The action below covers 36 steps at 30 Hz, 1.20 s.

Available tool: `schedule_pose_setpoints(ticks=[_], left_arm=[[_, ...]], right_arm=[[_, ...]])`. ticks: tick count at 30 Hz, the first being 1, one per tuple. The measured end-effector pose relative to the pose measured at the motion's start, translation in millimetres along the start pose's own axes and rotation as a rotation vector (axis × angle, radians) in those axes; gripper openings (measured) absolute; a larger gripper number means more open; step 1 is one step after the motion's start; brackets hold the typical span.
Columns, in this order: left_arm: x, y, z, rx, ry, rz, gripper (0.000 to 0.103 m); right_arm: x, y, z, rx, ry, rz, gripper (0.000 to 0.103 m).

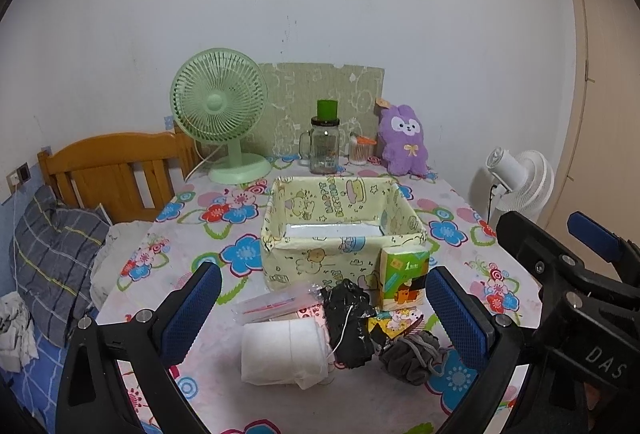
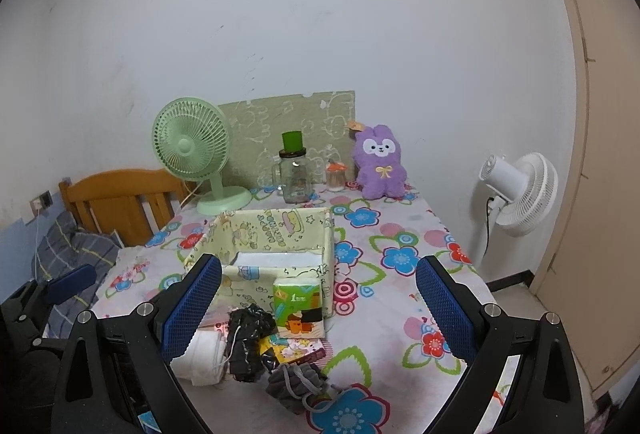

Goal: Organize soft objects
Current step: 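Reach the left gripper to the white wipes pack and grasp it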

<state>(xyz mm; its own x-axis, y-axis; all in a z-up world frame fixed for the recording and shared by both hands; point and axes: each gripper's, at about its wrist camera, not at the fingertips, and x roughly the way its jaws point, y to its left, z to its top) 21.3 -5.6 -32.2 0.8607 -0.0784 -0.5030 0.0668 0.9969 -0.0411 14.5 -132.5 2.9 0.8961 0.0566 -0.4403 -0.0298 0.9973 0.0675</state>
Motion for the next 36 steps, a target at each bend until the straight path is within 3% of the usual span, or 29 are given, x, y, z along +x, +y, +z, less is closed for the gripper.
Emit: schedule_pose_setpoints(ticks=[12,36], left_arm=[[31,10,-13,-0.017,0.047,0.035,0.102],[92,34,-60,-0.070,0.231,0.045,0.100]], right_arm=[[37,5,-17,0.021,0.067,0.025,0.099],[102,20,-65,0.003,0.224,0.020,0.099]])
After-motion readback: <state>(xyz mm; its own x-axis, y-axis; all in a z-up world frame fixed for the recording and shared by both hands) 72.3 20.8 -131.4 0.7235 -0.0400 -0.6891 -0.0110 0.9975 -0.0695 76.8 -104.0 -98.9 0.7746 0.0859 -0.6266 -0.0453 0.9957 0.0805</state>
